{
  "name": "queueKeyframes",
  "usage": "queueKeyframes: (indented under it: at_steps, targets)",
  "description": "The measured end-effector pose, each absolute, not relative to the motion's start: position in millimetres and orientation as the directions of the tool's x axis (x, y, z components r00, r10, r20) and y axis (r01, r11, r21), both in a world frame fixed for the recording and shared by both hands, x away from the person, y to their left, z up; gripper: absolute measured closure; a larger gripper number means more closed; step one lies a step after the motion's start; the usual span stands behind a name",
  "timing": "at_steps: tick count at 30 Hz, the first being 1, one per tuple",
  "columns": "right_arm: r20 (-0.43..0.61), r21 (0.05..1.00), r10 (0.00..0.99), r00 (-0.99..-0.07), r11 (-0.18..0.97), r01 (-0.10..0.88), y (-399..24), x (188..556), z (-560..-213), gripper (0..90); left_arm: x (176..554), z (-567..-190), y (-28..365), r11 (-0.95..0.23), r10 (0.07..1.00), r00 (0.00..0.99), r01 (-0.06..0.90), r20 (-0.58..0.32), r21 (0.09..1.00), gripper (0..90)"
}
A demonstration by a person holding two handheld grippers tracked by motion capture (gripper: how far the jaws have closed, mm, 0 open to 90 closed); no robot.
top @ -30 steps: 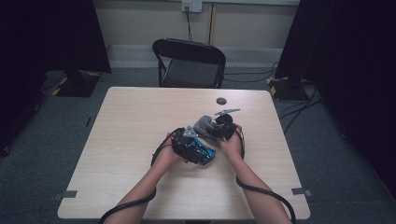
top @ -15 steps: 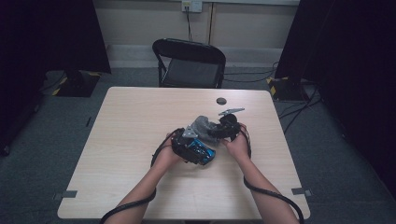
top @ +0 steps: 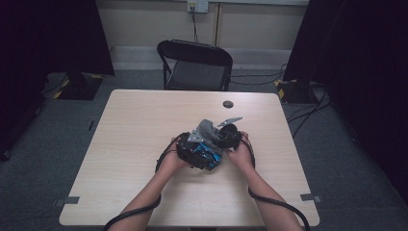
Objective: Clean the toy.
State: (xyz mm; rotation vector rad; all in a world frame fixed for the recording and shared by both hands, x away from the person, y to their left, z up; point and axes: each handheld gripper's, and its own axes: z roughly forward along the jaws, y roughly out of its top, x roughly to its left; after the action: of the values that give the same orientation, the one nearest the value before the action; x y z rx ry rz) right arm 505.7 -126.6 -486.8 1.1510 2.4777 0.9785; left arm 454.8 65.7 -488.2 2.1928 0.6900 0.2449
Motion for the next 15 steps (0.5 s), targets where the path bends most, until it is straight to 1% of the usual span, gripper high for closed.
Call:
queueKeyframes:
  at_steps: [1,2,4,8,9,10,15]
  targets:
    - [0.083,0.661,0.754,-0.652,0.448,0.602,-125.0,505.7,-486.9,73.9,454.9,-488.1,65.6,-0.526,0.553,0.832,0.396,-0.052,0.752,0.4]
    - [0.128,0.662,0.761,-0.635,0.411,0.627,-122.2,506.5,-487.3,76.1,454.8,-488.0,65.3,-0.526,0.553,0.831,0.398,-0.053,0.752,0.3]
    - [0.144,0.662,0.752,-0.644,0.410,0.627,-121.0,506.8,-487.7,76.5,455.1,-487.9,65.5,-0.528,0.553,0.832,0.397,-0.051,0.750,0.3]
    - [0.149,0.640,0.716,-0.682,0.456,0.619,-116.4,505.5,-484.8,77.6,455.3,-488.0,65.3,-0.525,0.553,0.831,0.399,-0.054,0.752,0.4]
    - [0.154,0.639,0.710,-0.687,0.459,0.617,-117.9,505.3,-484.6,77.7,455.2,-488.2,65.1,-0.522,0.554,0.830,0.400,-0.057,0.753,0.3]
    - [0.182,0.642,0.704,-0.686,0.443,0.626,-121.8,505.6,-485.7,77.9,455.2,-488.4,65.1,-0.520,0.555,0.830,0.400,-0.058,0.755,0.2]
    - [0.193,0.646,0.685,-0.703,0.451,0.616,-125.7,503.7,-486.3,78.1,455.2,-488.4,64.8,-0.521,0.553,0.831,0.399,-0.058,0.755,0.2]
